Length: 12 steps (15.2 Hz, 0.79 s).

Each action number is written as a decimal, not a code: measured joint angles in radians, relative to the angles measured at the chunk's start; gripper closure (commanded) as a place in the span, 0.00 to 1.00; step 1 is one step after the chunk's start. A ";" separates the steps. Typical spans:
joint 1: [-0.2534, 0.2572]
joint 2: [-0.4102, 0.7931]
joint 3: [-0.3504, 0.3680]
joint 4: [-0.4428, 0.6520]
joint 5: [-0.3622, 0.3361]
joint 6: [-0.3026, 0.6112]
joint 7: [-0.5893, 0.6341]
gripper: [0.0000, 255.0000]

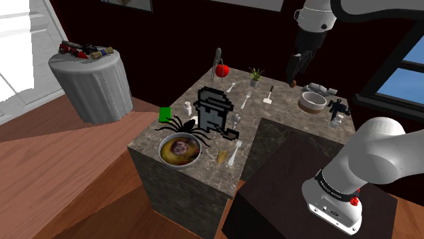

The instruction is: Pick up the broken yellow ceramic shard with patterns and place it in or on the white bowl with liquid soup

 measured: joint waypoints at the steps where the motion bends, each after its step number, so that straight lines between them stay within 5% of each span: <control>1: 0.000 0.000 0.000 0.000 0.000 0.000 0.000 0.00; 12: 0.051 0.081 0.091 -0.251 0.066 0.361 0.128 0.00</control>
